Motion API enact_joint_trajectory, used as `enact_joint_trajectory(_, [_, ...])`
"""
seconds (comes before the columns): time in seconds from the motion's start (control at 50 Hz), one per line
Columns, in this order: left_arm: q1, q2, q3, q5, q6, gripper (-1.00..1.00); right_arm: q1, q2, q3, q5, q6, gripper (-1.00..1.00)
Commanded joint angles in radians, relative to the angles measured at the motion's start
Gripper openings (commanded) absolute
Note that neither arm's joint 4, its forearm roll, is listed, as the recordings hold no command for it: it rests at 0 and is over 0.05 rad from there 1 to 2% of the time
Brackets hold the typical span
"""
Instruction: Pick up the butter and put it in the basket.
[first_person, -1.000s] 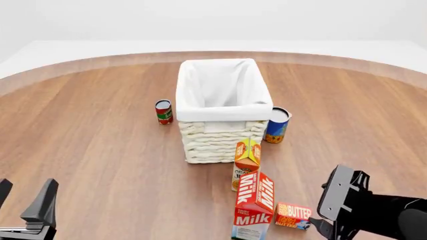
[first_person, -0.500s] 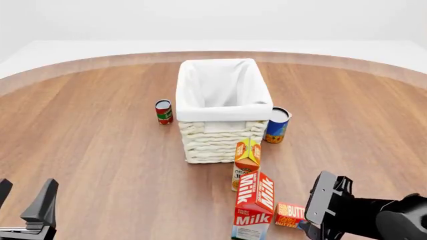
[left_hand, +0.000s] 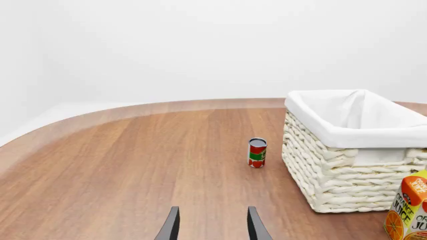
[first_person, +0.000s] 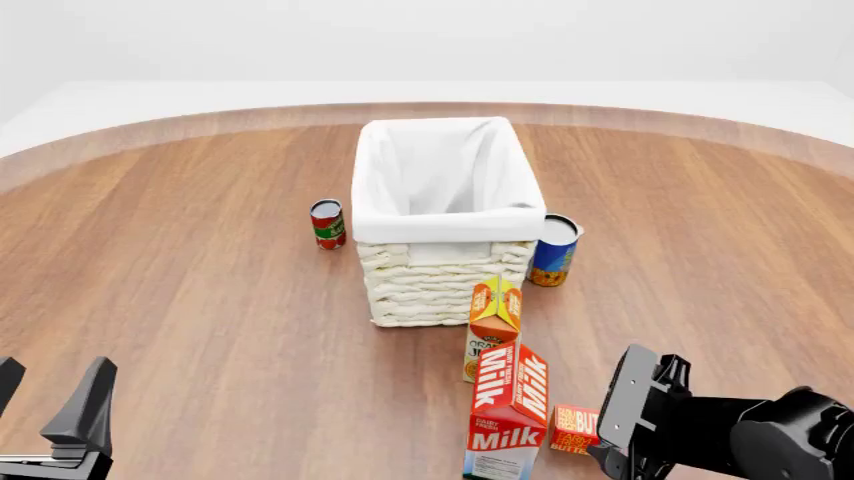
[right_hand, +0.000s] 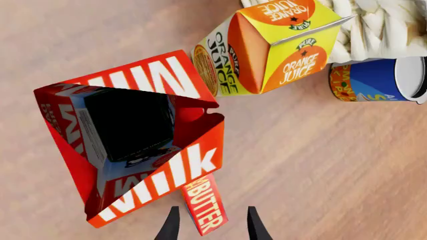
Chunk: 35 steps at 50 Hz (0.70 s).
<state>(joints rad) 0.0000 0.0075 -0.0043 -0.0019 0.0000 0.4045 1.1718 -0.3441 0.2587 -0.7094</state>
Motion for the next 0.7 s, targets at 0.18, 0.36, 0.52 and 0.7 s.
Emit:
enact_joint_trajectory(0.18, [0.000,0.000,0.000,0.000,0.000,1.00,-0.001,0.055,0.022,-0.064,0.009,1.00])
enact_joint_trajectory(0.36, [0.000,0.000,0.000,0.000,0.000,1.00,-0.006,0.081,0.025,-0.083,0.001,1.00])
enact_joint_trajectory(0.52, [0.000,0.000,0.000,0.000,0.000,1.00,-0.013,0.099,0.003,-0.078,-0.013,1.00])
enact_joint_trajectory(0.7, [0.000,0.000,0.000,0.000,0.000,1.00,-0.020,0.119,-0.019,-0.073,-0.026,1.00])
